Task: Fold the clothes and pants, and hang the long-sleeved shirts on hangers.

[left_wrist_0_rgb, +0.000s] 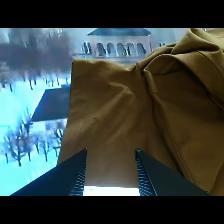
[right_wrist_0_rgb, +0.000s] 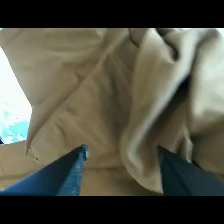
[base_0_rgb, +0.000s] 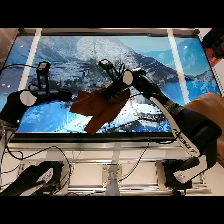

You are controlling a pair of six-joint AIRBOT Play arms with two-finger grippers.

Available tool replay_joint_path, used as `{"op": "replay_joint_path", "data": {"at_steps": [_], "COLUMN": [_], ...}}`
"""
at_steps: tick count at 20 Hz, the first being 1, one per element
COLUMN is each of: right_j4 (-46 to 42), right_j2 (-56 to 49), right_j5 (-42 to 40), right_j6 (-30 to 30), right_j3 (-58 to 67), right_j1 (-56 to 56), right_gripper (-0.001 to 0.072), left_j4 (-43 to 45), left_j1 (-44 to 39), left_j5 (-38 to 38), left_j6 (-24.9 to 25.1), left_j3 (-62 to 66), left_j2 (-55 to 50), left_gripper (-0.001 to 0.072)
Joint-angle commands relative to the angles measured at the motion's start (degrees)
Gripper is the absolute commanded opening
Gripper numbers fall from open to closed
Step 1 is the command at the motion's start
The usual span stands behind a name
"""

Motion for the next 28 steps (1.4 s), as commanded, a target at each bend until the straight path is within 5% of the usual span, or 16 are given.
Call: {"op": "replay_joint_path", "data": {"at_steps": [1,8,10,13,28], "right_j4": [-2.29,-13.64,-13.94,-13.57,-17.94], "right_j2": [-1.75,-5.18,-5.18,-5.18,6.45], "right_j5": [-1.81,-4.48,-4.72,-5.64,2.27], "right_j6": [-0.63,10.71,10.71,10.71,10.69], "right_j3": [0.02,0.02,0.02,0.26,18.86], "right_j1": [2.34,2.78,2.78,2.78,-10.23], "right_gripper": [0.0528,0.0505,0.0380,0.0033,0.0017], "left_j4": [-0.02,0.02,0.02,0.02,-2.67], "left_j1": [0.02,0.02,0.02,0.02,3.78], "left_j5": [0.00,0.31,0.44,0.42,-0.26], "left_j6": [0.00,0.02,0.02,0.00,-4.07], "left_j3": [-0.02,-0.02,-0.02,-0.04,-5.55], "left_j2": [-0.42,-0.42,-0.44,-0.94,-4.15], "left_gripper": [0.0319,0.0320,0.0349,0.0380,0.0374]}}
